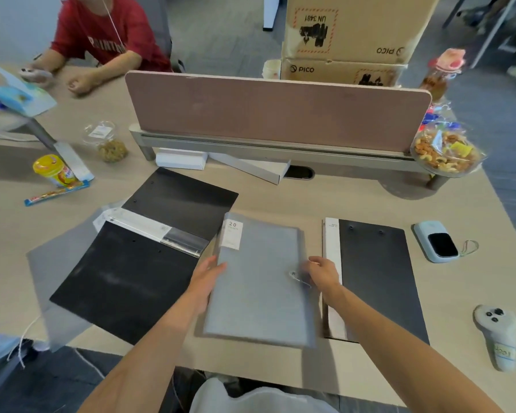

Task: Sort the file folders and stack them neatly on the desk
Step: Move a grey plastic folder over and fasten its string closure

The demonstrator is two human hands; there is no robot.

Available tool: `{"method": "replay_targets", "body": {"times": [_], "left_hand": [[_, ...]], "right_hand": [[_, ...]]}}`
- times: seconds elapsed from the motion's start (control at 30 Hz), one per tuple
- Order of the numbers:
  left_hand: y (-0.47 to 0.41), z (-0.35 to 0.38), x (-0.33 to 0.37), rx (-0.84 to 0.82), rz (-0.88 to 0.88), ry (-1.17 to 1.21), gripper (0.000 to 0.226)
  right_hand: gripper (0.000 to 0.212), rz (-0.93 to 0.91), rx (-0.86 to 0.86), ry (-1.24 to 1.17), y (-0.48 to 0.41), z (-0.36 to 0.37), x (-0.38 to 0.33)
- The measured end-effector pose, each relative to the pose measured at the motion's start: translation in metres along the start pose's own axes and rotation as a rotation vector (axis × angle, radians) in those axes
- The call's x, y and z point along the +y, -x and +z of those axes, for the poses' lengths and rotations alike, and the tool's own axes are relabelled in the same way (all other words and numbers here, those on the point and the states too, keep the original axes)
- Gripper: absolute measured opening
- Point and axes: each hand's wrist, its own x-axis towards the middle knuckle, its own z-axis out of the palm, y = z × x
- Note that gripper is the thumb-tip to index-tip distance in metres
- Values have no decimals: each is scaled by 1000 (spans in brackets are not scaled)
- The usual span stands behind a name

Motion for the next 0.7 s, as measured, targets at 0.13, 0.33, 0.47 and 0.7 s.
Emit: {"method": "replay_targets", "body": {"times": [0.13,0.33,0.47,0.7], "left_hand": [[-2,20,13,-102,19,53,47],[6,94,18,-251,59,-42,38],[1,144,-1,-299,55,-257,50],[-29,214,-47,-272,147,-565,56]], "right_hand": [[23,-61,51,-98,6,-24,-13],[23,-96,194,-168,8,-82,0],[20,-97,300,-133,5,-131,22],[15,-92,346,14,-26,-190,55]]}}
